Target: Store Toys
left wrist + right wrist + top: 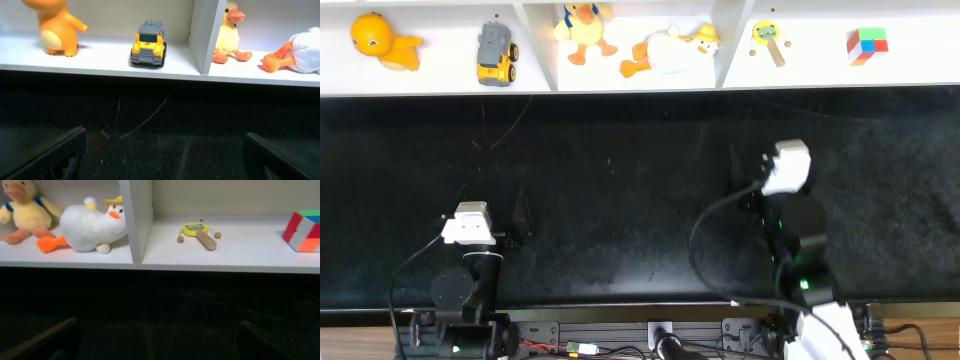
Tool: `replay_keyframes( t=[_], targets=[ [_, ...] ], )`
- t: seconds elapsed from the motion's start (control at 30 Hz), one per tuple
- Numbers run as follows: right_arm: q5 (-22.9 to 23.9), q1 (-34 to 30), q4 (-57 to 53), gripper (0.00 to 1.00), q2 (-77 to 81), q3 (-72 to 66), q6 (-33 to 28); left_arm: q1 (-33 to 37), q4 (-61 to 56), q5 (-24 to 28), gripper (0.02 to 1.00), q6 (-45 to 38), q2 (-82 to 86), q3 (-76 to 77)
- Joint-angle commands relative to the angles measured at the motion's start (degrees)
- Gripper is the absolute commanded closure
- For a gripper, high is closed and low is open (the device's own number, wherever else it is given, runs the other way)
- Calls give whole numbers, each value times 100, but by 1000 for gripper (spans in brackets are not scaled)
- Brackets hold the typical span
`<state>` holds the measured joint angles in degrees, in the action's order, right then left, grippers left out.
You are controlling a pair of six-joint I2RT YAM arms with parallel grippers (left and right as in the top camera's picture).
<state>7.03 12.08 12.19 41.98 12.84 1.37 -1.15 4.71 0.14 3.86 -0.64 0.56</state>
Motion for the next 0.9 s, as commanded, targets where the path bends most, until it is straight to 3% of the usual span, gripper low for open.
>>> replay_keyframes(
  t=[0.03,0.4,0.73,0.9],
  targets=[
    [72,-160,94,7,-935,-584,192,-22,15,-26,20,-107,48,-11],
    [2,-914,-295,3,-2520,-1259,339,-20,15,-26,20,-107,48,-11],
    [26,-911,-1572,5,-4061,-1259,463,-22,15,-26,20,-107,48,-11],
    [4,-833,-1471,5,-4186,-1259,468,-20,15,-26,20,-107,48,-11]
  ],
)
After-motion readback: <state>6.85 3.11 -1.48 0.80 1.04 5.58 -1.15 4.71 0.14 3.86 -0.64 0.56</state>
